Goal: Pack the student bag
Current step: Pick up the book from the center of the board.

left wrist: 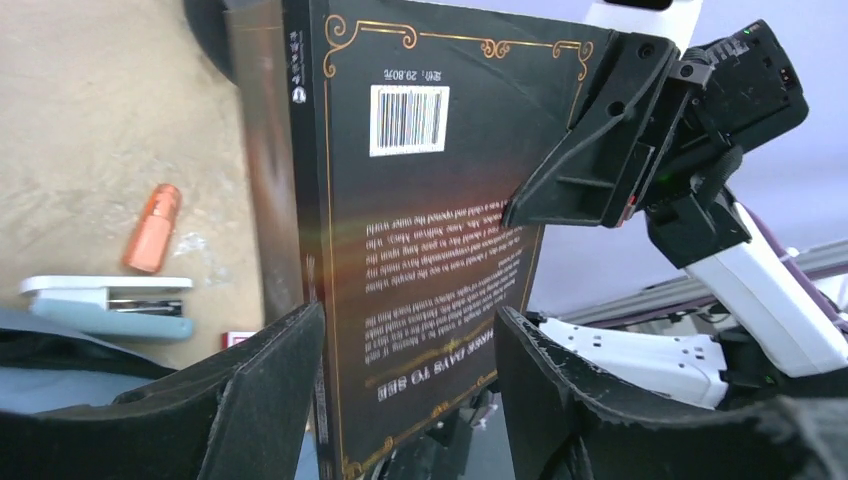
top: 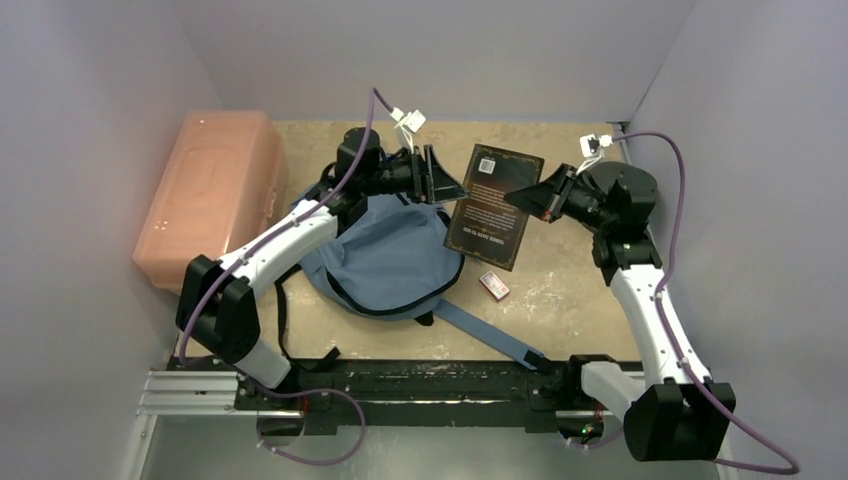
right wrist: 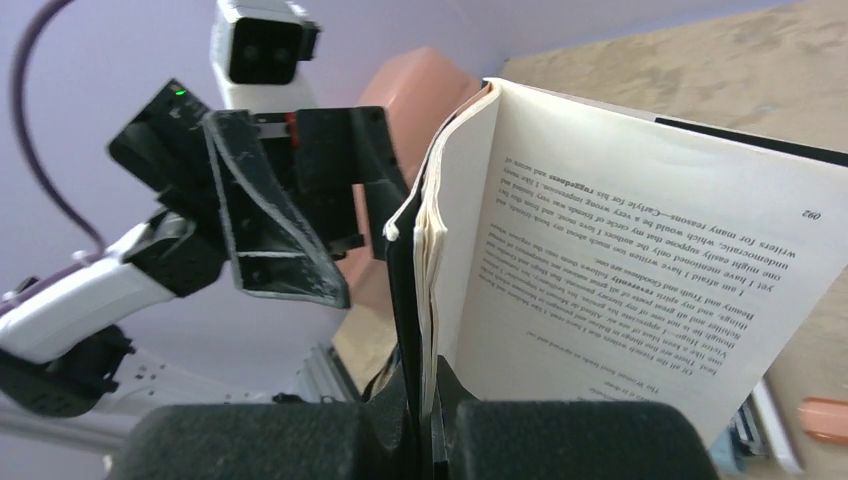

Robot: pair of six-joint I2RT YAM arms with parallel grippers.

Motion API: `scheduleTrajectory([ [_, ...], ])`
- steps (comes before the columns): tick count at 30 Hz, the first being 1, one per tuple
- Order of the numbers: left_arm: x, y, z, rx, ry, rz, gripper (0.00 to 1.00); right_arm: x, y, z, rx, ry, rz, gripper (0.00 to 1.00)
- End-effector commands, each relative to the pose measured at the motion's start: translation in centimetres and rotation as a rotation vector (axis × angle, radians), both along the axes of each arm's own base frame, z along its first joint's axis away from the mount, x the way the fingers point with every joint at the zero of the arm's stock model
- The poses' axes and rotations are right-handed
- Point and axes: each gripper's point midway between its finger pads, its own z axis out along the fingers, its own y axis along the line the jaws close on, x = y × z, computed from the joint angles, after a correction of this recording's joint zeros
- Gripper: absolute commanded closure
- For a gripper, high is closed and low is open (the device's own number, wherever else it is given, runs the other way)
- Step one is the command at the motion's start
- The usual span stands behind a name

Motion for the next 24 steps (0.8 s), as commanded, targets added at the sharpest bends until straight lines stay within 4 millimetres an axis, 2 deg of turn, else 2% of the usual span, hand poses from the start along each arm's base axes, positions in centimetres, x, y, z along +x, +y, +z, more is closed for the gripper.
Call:
scheduleTrajectory([
  [1, -1.0, -0.3, 1.2, -0.096, -0.022, -0.061, 0.37, -2.3, 2.5, 4.7, 0.071, -0.147, 0.171, 1.0],
  [3, -0.9, 0.4, 0.2, -0.062, -0.026, -0.011, 0.37, -2.8, 3.1, 4.9, 0.084, -0.145, 0.204, 1.0],
  [6, -1.0, 1.6, -0.3, -0.028, -0.066, 0.06, 0.36, -3.3, 4.1, 4.9, 0.084, -0.14, 0.251, 1.0],
  [11, -2.4, 2.2, -0.7, -0.015, -0.061, 0.022, 0.36, -4.2, 5.7, 4.6, 0.082, -0.139, 0.333, 1.0],
  [17, -6.5, 1.9, 2.3, -0.229, -0.088, -0.176, 0.37, -4.7, 7.6, 4.1, 0.104, -0.14, 0.403, 1.0],
  [20, -8.0, 2.4, 3.2, -0.297, -0.109, -0.223, 0.45, -4.6, 8.3, 3.7, 0.126, -0.145, 0.429, 1.0],
  [24, -9.0, 3.5, 3.9, -0.331, -0.113, -0.216, 0.63, -4.2, 9.5, 2.4, 0.13, -0.142, 0.466, 1.0],
])
